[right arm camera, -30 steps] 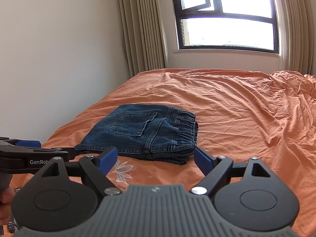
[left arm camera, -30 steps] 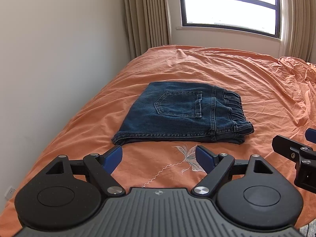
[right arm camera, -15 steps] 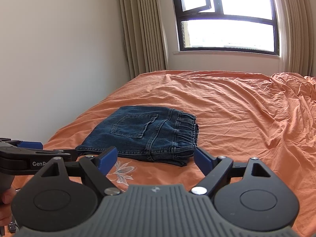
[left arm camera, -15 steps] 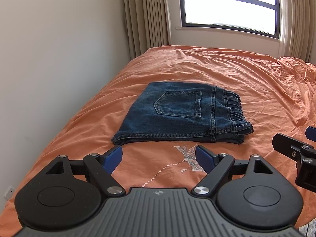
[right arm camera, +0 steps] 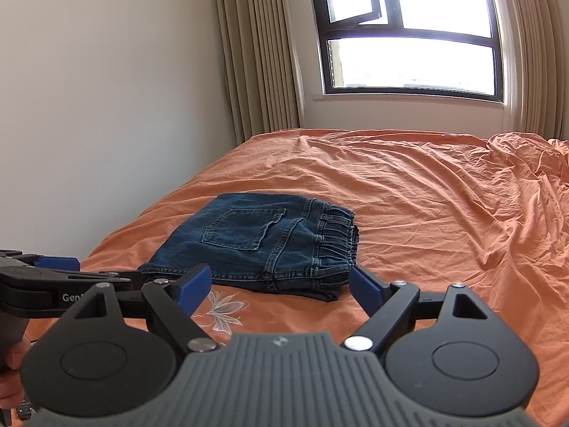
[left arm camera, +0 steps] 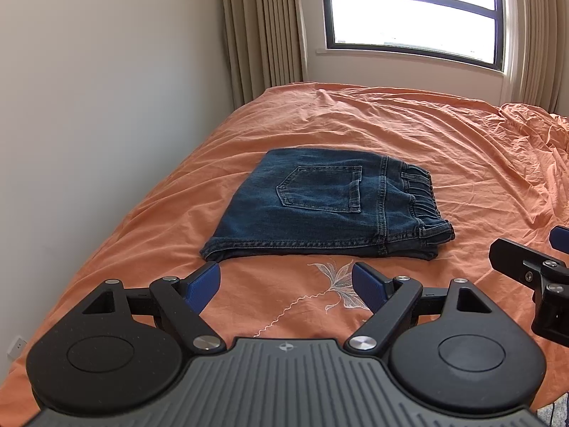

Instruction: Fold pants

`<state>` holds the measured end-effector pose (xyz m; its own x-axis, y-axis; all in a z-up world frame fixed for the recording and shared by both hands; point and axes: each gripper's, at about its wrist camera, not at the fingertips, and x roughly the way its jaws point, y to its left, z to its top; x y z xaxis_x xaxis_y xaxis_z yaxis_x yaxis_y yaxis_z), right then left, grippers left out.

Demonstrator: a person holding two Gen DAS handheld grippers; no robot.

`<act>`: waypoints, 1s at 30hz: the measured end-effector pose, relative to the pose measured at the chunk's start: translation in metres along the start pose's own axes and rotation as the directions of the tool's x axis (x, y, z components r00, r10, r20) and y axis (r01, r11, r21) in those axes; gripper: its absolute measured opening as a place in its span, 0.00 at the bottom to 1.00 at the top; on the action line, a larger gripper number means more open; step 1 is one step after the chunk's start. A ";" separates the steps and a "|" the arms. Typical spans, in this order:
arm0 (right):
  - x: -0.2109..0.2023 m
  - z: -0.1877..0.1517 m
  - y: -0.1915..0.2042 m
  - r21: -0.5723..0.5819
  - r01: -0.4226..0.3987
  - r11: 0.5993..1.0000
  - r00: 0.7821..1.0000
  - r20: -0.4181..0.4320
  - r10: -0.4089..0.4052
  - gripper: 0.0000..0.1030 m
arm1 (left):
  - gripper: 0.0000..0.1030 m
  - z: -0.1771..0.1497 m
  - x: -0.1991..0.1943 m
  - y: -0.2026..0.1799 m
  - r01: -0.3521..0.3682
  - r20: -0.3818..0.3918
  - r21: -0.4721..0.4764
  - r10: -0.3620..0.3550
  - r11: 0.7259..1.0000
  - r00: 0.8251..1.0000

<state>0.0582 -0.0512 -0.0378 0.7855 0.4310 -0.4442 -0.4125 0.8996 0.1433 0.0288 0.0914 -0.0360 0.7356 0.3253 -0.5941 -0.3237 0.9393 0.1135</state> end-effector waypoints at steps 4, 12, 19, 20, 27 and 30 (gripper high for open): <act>-0.002 0.000 0.001 -0.002 -0.001 1.000 1.000 0.005 0.001 0.79 | 0.95 0.000 0.000 0.000 -0.001 0.002 0.000 0.001 1.000 1.000; -0.003 0.001 0.001 -0.004 -0.004 1.000 1.000 0.007 0.004 0.79 | 0.95 0.000 -0.001 -0.001 0.002 0.003 0.000 -0.002 1.000 1.000; -0.005 0.002 0.002 -0.008 -0.006 1.000 1.000 0.011 0.006 0.79 | 0.95 0.003 -0.004 0.000 0.002 0.009 0.001 -0.002 1.000 1.000; -0.005 0.003 0.002 -0.009 -0.006 1.000 1.000 0.012 0.006 0.79 | 0.95 0.003 -0.004 0.000 0.003 0.009 0.002 -0.003 1.000 1.000; -0.004 0.003 0.001 -0.010 -0.007 1.000 1.000 0.013 0.007 0.79 | 0.95 0.004 -0.004 0.001 0.001 0.011 0.003 -0.001 1.000 1.000; -0.005 0.004 0.002 -0.012 -0.006 1.000 1.000 0.014 0.007 0.79 | 0.95 0.004 -0.004 0.001 0.003 0.011 0.004 -0.003 1.000 1.000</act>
<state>0.0555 -0.0516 -0.0323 0.7894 0.4378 -0.4304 -0.4230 0.8959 0.1356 0.0278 0.0912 -0.0307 0.7432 0.3239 -0.5854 -0.3195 0.9406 0.1147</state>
